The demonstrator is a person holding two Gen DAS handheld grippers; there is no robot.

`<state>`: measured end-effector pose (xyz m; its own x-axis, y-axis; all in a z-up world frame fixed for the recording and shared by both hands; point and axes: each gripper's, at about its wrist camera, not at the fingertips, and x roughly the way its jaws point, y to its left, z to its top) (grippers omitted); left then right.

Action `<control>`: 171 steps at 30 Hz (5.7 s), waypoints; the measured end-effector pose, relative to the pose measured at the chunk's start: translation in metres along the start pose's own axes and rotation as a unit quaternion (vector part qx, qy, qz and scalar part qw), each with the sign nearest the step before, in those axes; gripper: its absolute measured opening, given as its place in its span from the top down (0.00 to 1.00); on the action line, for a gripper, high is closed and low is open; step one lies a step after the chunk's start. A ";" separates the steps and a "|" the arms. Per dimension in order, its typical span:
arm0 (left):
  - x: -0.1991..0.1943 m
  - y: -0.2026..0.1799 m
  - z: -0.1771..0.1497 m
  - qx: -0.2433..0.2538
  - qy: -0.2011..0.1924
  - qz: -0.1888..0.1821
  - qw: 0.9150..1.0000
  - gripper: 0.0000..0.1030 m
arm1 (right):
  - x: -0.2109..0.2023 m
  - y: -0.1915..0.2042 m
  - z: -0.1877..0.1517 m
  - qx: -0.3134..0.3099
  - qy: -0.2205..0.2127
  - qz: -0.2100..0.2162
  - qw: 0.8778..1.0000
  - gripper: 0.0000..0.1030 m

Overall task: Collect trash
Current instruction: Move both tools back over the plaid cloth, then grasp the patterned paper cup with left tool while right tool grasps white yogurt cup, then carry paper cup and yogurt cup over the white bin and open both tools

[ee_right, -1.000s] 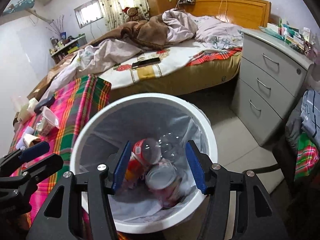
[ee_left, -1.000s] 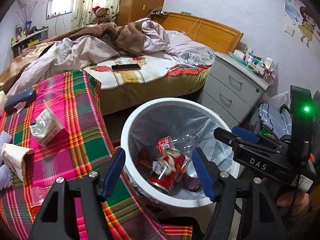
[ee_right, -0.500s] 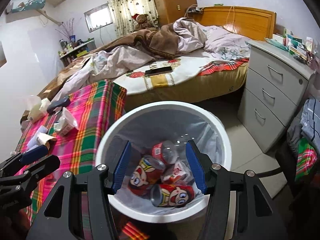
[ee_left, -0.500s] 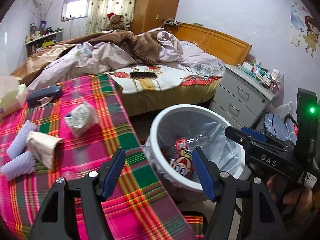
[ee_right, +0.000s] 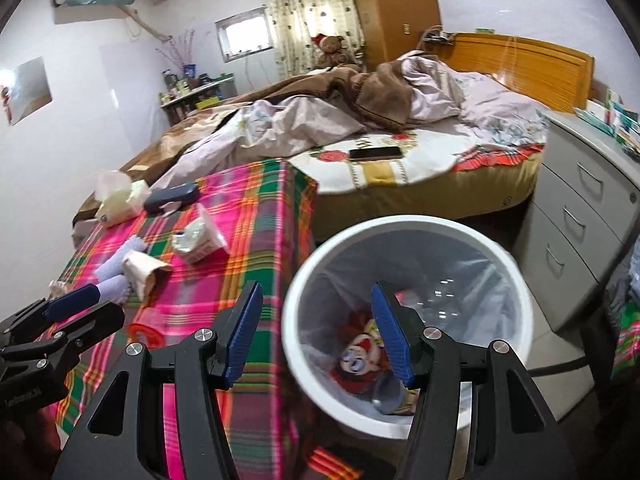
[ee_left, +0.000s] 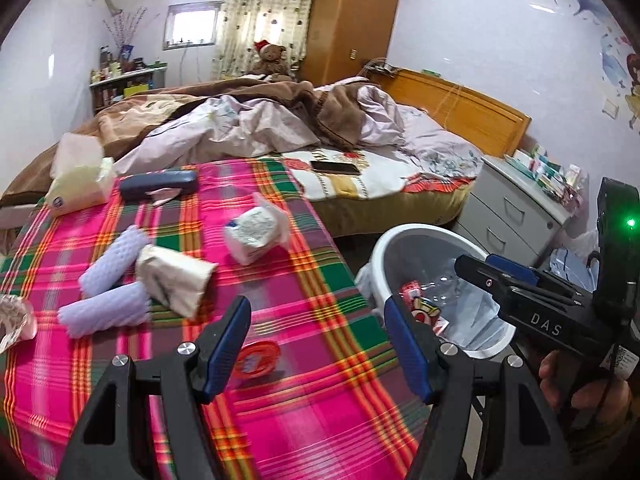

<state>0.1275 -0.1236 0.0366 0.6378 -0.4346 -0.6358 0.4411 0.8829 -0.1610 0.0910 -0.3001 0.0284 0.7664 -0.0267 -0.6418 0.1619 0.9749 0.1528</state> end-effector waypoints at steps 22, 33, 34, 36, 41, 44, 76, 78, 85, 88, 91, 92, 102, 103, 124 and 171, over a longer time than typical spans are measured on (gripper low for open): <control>-0.041 0.171 -0.031 -0.125 -0.008 0.135 0.983 0.31 | 0.059 0.084 0.013 -0.050 0.045 0.059 0.996 0.44; -0.046 0.238 -0.055 -0.195 0.015 0.171 0.966 0.29 | 0.102 0.096 0.027 -0.015 0.088 0.070 0.994 0.44; -0.045 0.243 -0.057 -0.202 0.017 0.172 0.964 0.29 | 0.106 0.097 0.028 -0.015 0.091 0.069 0.993 0.44; -0.044 0.253 -0.062 -0.218 0.022 0.170 0.961 0.29 | 0.116 0.098 0.030 -0.008 0.103 0.065 0.993 0.44; -0.037 0.272 -0.065 -0.240 0.027 0.167 0.956 0.29 | 0.133 0.095 0.038 0.021 0.117 0.068 0.991 0.44; -0.035 0.286 -0.065 -0.261 0.027 0.160 0.952 0.29 | 0.141 0.097 0.042 0.022 0.120 0.066 0.990 0.44; 0.026 0.305 -0.026 -0.238 0.066 0.197 0.949 0.31 | 0.159 0.125 0.037 -0.086 0.144 0.080 0.983 0.56; 0.026 0.303 -0.025 -0.231 0.067 0.202 0.950 0.42 | 0.159 0.125 0.037 -0.083 0.141 0.078 0.983 0.56; 0.023 0.297 -0.024 -0.223 0.060 0.205 0.951 0.49 | 0.154 0.120 0.038 -0.078 0.129 0.077 0.986 0.57; 0.019 0.289 -0.024 -0.214 0.053 0.207 0.953 0.49 | 0.149 0.119 0.037 -0.076 0.124 0.080 0.986 0.57; 0.012 0.278 -0.020 -0.204 0.042 0.203 0.957 0.49 | 0.142 0.119 0.038 -0.078 0.115 0.084 0.987 0.57; 0.009 0.275 -0.019 -0.203 0.038 0.197 0.958 0.49 | 0.140 0.118 0.038 -0.077 0.114 0.085 0.987 0.57; -0.011 0.227 -0.005 -0.166 0.009 0.164 0.972 0.49 | 0.112 0.106 0.040 -0.064 0.089 0.095 0.989 0.57; -0.013 0.222 -0.004 -0.161 0.006 0.162 0.974 0.49 | 0.108 0.104 0.041 -0.063 0.086 0.097 0.990 0.57; -0.006 0.090 0.015 -0.055 -0.009 0.075 0.996 0.49 | 0.036 0.038 0.034 -0.032 0.030 0.068 0.997 0.57; 0.091 -0.130 0.008 0.092 0.079 -0.075 0.990 0.33 | 0.026 -0.120 -0.017 0.057 0.105 -0.074 0.990 0.41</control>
<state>0.1332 -0.2789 0.0055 0.4559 -0.5124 -0.7278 0.6398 0.7571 -0.1323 0.0814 -0.4141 -0.0193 0.5857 -0.1085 -0.8033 0.3404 0.9323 0.1222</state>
